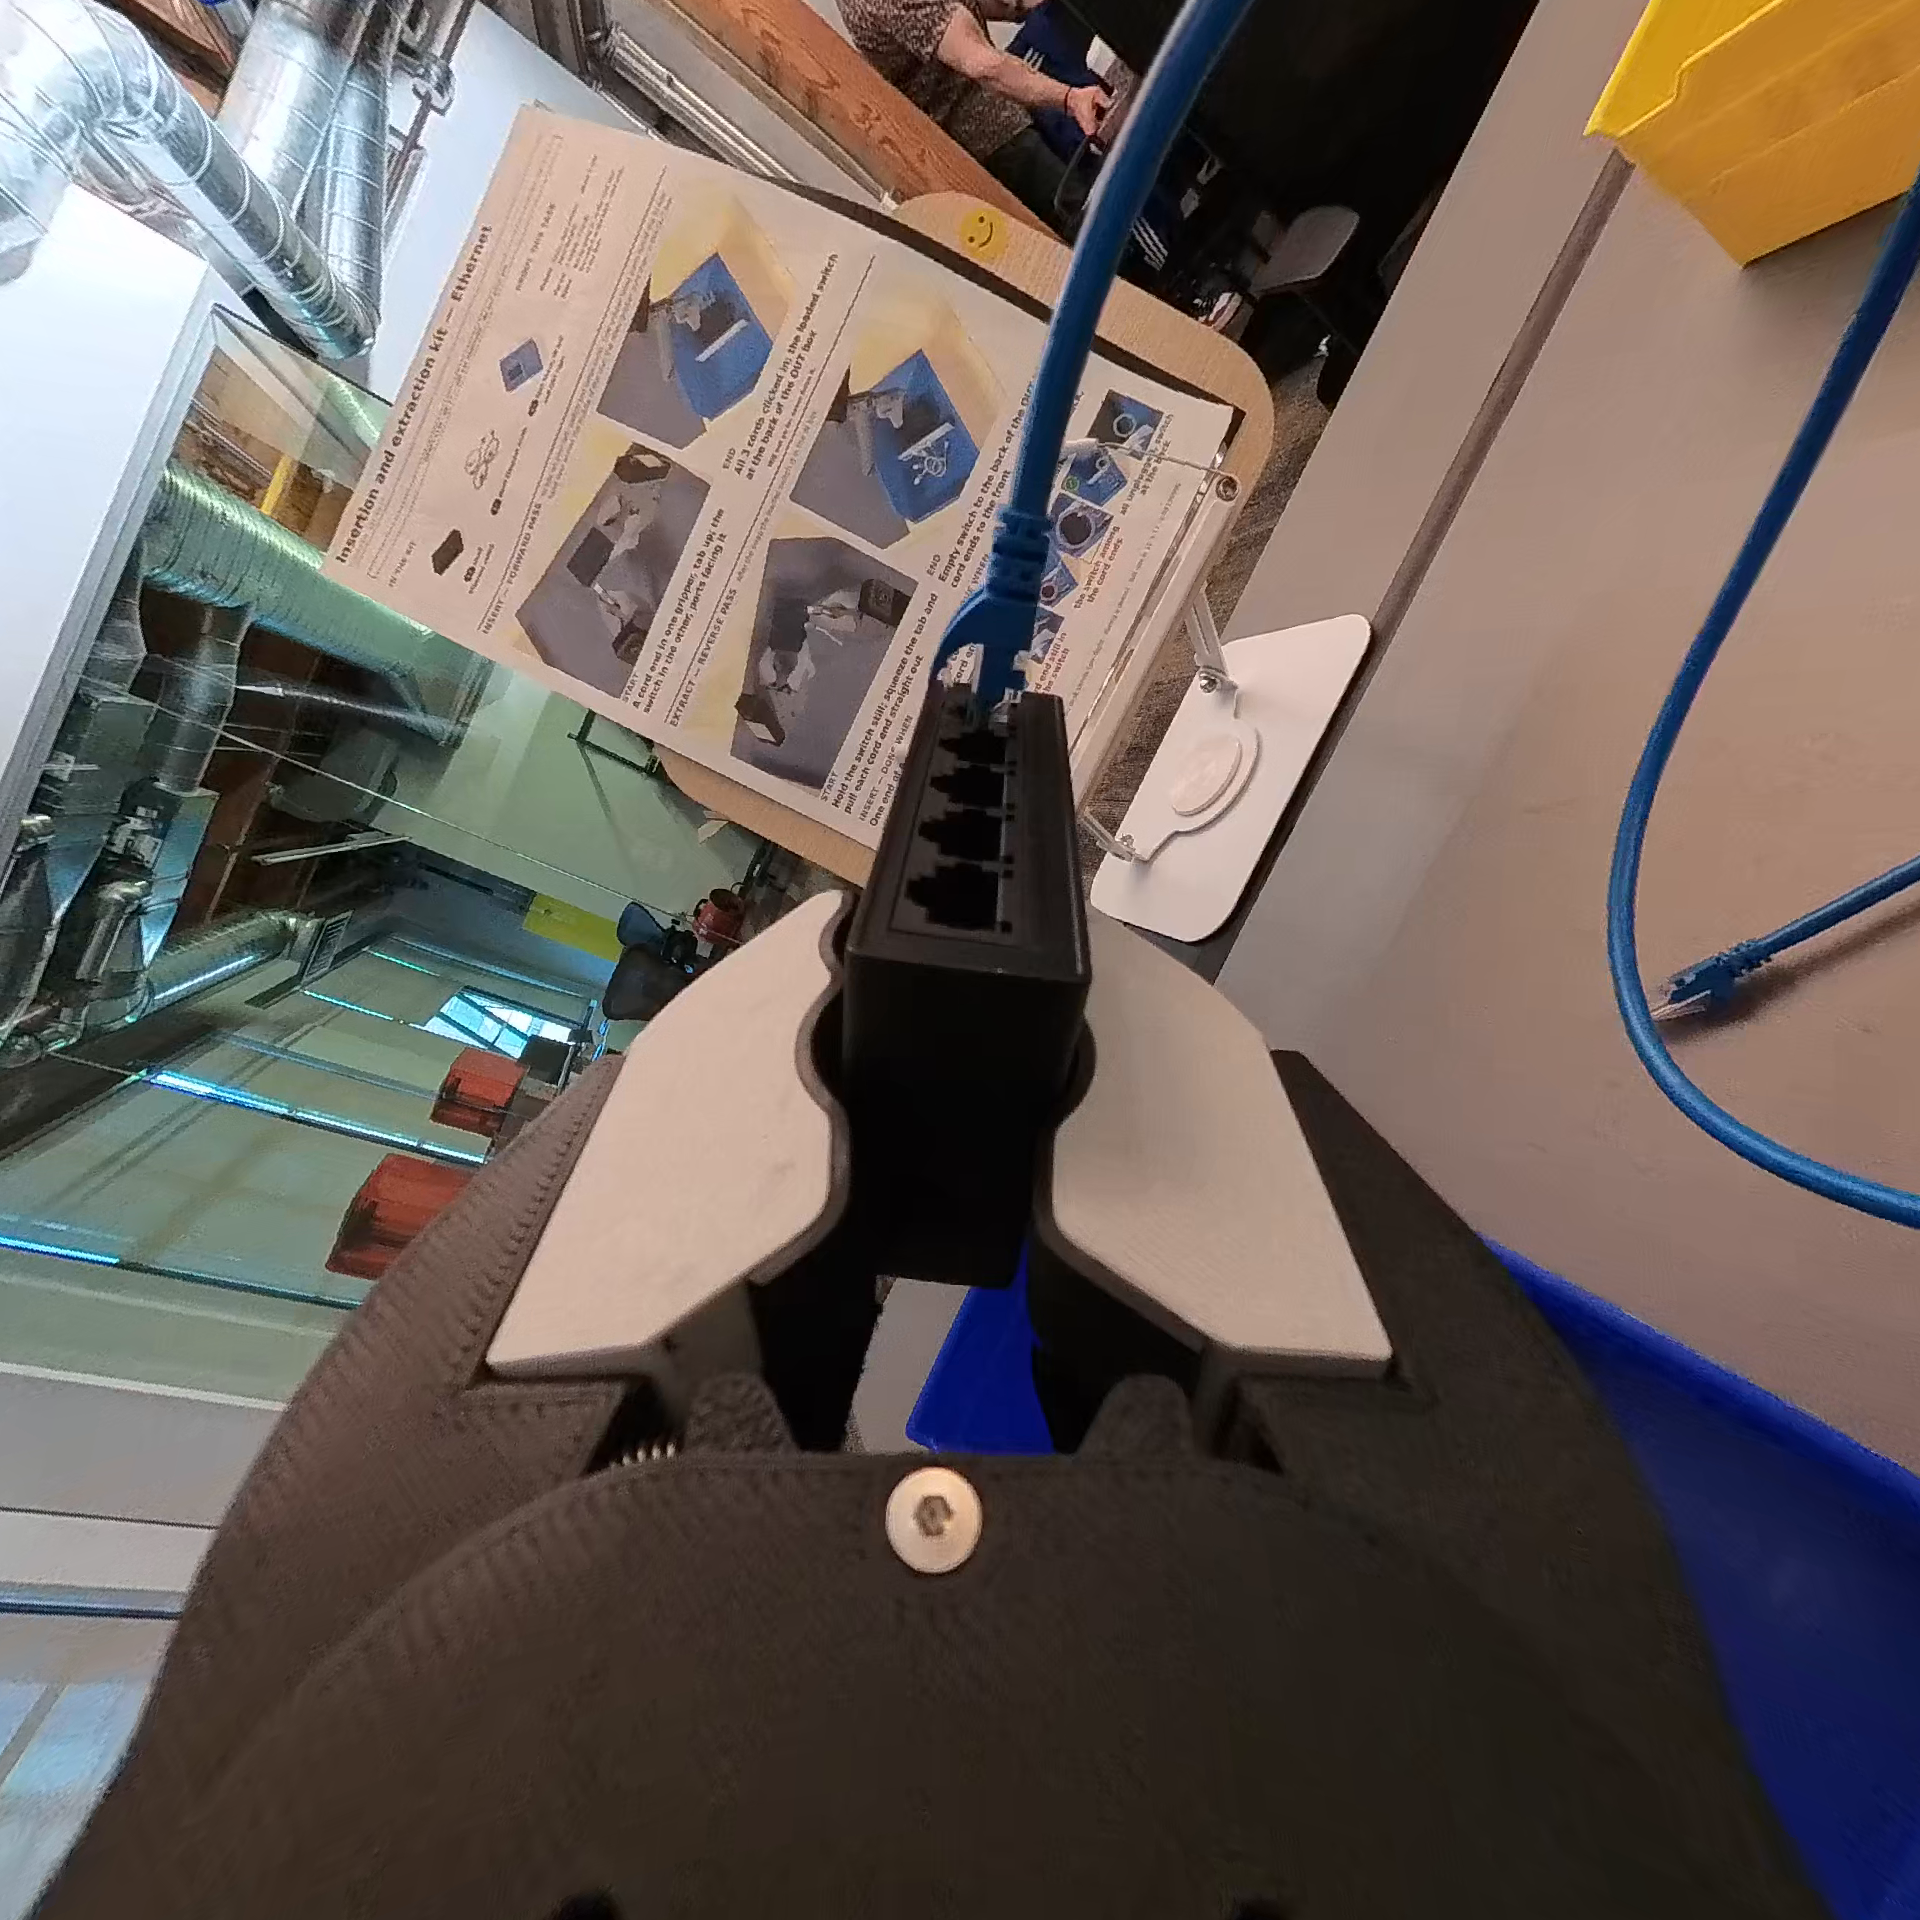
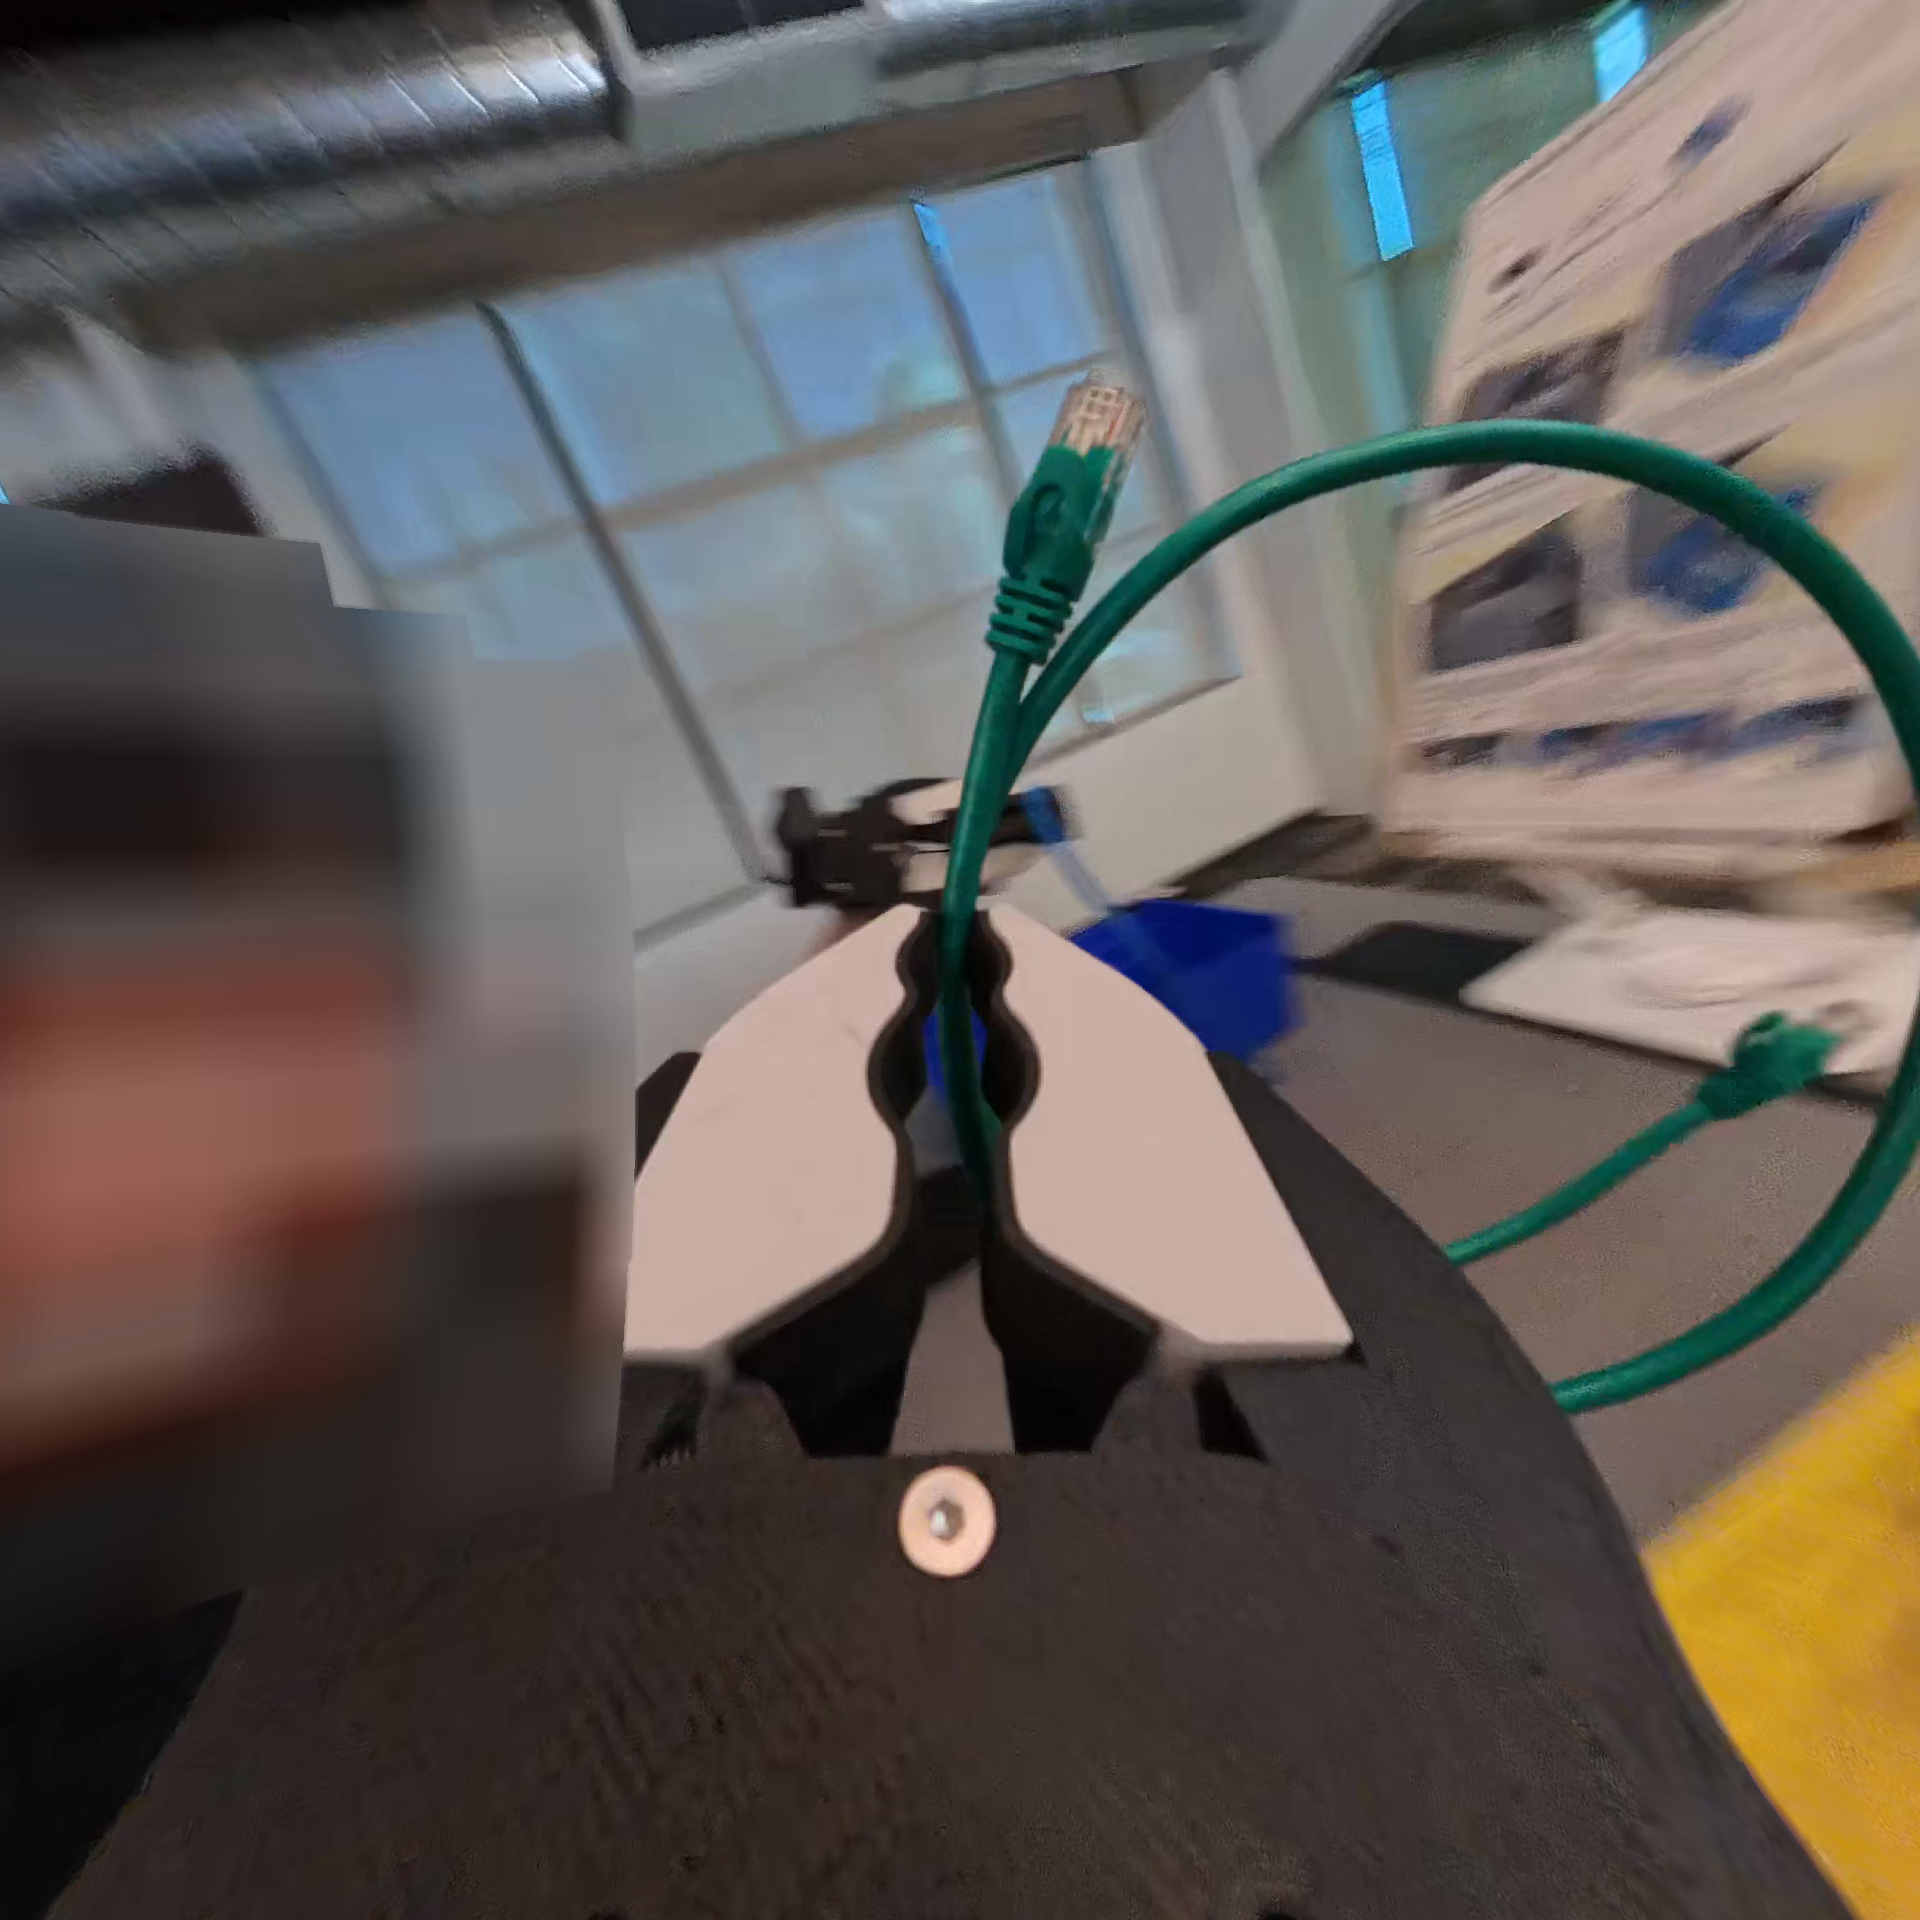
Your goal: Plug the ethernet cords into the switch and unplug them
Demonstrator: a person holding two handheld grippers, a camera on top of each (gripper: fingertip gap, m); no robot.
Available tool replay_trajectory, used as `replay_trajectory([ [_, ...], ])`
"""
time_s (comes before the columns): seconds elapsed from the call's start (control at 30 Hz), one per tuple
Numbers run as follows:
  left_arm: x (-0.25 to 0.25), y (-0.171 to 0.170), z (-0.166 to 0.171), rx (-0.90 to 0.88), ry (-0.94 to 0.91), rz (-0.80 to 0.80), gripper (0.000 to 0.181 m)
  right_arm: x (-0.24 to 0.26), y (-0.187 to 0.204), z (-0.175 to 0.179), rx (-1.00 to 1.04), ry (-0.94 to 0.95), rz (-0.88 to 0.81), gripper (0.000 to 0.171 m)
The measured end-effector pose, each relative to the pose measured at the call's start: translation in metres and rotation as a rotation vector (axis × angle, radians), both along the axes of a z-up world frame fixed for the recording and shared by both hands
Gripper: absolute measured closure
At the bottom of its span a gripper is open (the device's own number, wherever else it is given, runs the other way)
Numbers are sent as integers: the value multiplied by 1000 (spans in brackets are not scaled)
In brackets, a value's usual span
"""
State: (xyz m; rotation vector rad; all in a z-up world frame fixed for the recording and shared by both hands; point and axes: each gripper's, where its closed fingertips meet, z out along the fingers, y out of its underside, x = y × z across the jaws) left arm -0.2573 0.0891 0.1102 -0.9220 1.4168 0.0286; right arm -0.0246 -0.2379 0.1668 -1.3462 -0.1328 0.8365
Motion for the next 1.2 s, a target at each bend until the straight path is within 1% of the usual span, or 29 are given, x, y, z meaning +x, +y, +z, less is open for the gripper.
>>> replay_trajectory([
  [0.03, 1, 0, -1, 2, 3, 1, 150, 16, 2, 4, -1, -108, -100, 165],
  [0.07, 1, 0, -1, 2, 7, 1, 150, 34, 5, 3, -25, -217, -203, 164],
  [0.1, 2, 0, -2, 2, 11, 2, 150, 51, 9, 1, -55, -282, -286, 164],
  [0.13, 3, 0, -3, 3, 14, 3, 150, 65, 13, -6, -94, -324, -345, 164],
  [0.2, 3, 1, -4, 2, 20, 5, 150, 88, 24, -33, -173, -385, -417, 164],
  [0.27, 4, 2, -5, 0, 22, 8, 150, 108, 38, -79, -292, -457, -490, 164],
  [0.33, 3, 2, -5, -1, 24, 11, 150, 129, 49, -141, -468, -606, -580, 164],
  [0.4, 2, 2, -4, 1, 21, 10, 150, 133, 57, -199, -636, -687, -574, 164],
  [0.43, 2, 1, -4, 0, 19, 7, 150, 128, 63, -218, -678, -675, -546, 164],
  [0.5, 3, 0, -3, 0, 18, 2, 150, 122, 71, -248, -774, -648, -514, 164],
  [0.53, 4, -1, -4, 2, 19, 1, 150, 121, 73, -258, -810, -676, -511, 164],
  [0.57, 5, -1, -4, 3, 22, -1, 150, 115, 74, -268, -851, -685, -475, 164],
  [0.63, 8, -3, -6, 6, 29, -7, 150, 102, 74, -282, -949, -638, -393, 163],
  [0.7, 13, -6, -6, 13, 35, -16, 150, 103, 76, -278, -921, -686, -406, 163],
  [0.73, 16, -9, -6, 19, 34, -24, 150, 105, 75, -272, -902, -705, -417, 160],
  [0.77, 20, -12, -5, 25, 30, -38, 150, 106, 74, -264, -881, -707, -428, 147],
  [0.83, 30, -24, -3, 30, 15, -81, 150, 106, 70, -235, -784, -710, -462, 138],
  [0.87, 36, -31, -2, 34, 7, -109, 150, 105, 69, -211, -702, -720, -498, 137],
  [0.93, 49, -47, -3, 51, 6, -166, 150, 98, 66, -149, -473, -779, -613, 135],
  [0.97, 55, -56, -4, 60, 15, -196, 150, 84, 65, -112, -317, -815, -661, 135],
  [1.0, 61, -65, -6, 70, 24, -224, 150, 61, 63, -75, -136, -865, -679, 135],
  [1.03, 67, -73, -6, 84, 22, -250, 150, 32, 60, -44, 47, -940, -682, 130],
  [1.07, 73, -83, -6, 97, 16, -280, 150, 4, 57, -18, 221, -1037, -706, 130],
  [1.1, 78, -94, -7, 103, 17, -315, 150, -19, 57, -1, 356, -1153, -742, 133],
  [1.13, 82, -104, -8, 109, 17, -351, 150, -40, 61, 7, 435, -1286, -743, 135],
  [1.2, 87, -126, -6, 124, -1, -420, 150, -67, 76, 8, 510, -1477, -686, 137],
])
